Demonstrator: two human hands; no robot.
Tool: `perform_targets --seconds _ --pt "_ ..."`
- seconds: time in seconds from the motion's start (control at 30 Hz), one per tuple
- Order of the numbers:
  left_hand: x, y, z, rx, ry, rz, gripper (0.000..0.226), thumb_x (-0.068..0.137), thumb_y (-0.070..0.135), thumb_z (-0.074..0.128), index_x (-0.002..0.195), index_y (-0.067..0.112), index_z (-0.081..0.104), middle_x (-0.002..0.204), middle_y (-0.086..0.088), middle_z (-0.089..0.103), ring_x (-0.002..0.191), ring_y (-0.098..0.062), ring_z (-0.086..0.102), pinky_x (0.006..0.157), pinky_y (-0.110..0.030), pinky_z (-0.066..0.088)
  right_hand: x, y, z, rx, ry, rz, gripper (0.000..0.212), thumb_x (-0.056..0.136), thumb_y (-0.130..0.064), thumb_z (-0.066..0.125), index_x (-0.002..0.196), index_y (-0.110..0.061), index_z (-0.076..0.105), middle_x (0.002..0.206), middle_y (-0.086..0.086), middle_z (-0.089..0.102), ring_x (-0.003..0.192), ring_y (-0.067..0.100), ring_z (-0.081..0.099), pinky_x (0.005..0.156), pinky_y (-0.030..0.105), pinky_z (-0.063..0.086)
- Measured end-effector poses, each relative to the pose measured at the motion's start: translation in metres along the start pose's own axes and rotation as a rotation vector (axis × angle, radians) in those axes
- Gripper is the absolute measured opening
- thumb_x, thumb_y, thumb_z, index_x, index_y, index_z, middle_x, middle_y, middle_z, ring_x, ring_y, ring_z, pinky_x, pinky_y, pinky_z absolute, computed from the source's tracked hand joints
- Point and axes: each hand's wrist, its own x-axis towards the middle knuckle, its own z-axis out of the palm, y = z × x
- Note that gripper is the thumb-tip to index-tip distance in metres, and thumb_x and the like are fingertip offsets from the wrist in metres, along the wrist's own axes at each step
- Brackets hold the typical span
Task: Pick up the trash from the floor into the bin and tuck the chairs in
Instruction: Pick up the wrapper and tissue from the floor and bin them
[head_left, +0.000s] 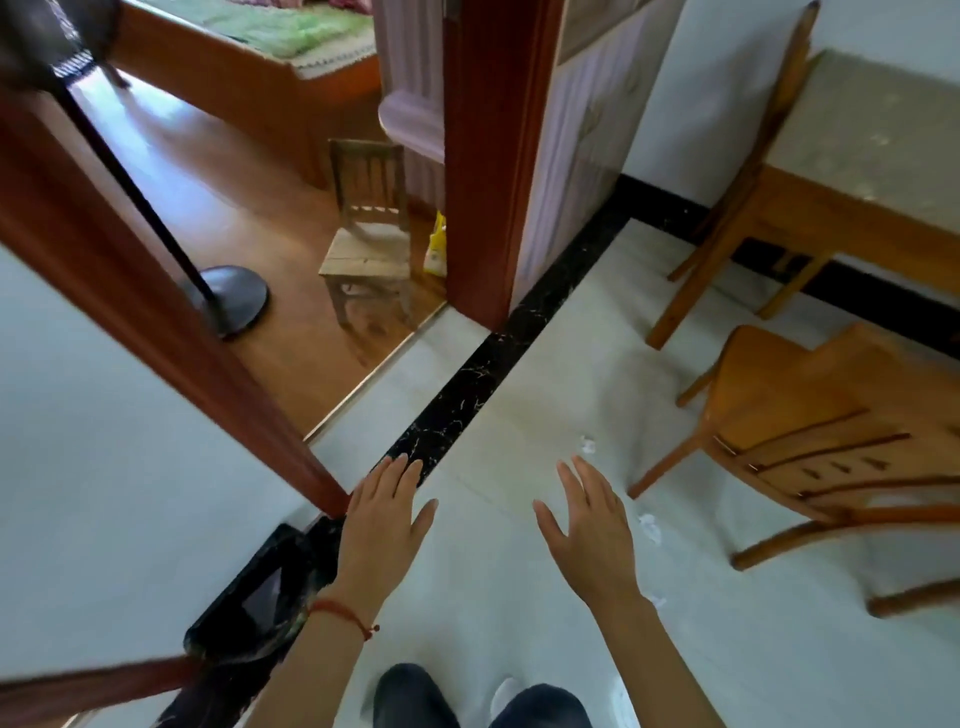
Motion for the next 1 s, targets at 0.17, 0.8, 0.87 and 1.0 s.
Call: perform_targets --seconds 0.17,0.8,0.87,1.0 --pt "0.024 0.070 0.020 0.013 -0.083 0.127 0.079 0.091 0.056 0.006 0.119 0.002 0.056 0.120 -0.019 0.062 0.115 -0.036 0.055 0.095 -0.049 0.045 -0.017 0.065 -0.031 0.021 0.087 0.146 0.053 0.089 -0.037 0.053 0.133 -0.009 0.043 0.143 0.014 0.041 0.132 0.028 0.038 0.106 0.039 0.032" --pt "0.174 0.145 0.074 0.088 -0.227 0.505 0.047 0.089 0.035 0.049 0.123 0.002 0.054 0.126 -0.018 0.059 0.120 -0.034 0.052 0.100 -0.045 0.041 0.047 0.144 -0.037 0.089 0.167 0.547 0.054 0.090 -0.038 0.049 0.136 -0.014 0.037 0.148 0.006 0.033 0.136 0.021 0.028 0.109 0.033 0.025" --pt "0.197 0.148 0.076 0.119 -0.245 0.550 0.050 0.087 0.039 0.042 0.117 0.002 0.058 0.119 -0.017 0.063 0.113 -0.034 0.058 0.093 -0.046 0.047 0.063 0.145 -0.035 0.108 0.185 0.591 0.054 0.090 -0.039 0.049 0.136 -0.014 0.038 0.148 0.007 0.034 0.136 0.021 0.029 0.108 0.033 0.027" --pt "0.234 0.153 0.091 0.098 -0.283 0.602 0.049 0.089 0.033 0.051 0.129 0.004 0.047 0.134 -0.016 0.052 0.128 -0.033 0.044 0.106 -0.043 0.033 0.089 0.150 -0.029 0.128 0.224 0.653 0.052 0.088 -0.036 0.053 0.133 -0.012 0.041 0.145 0.009 0.038 0.134 0.024 0.033 0.106 0.035 0.030"
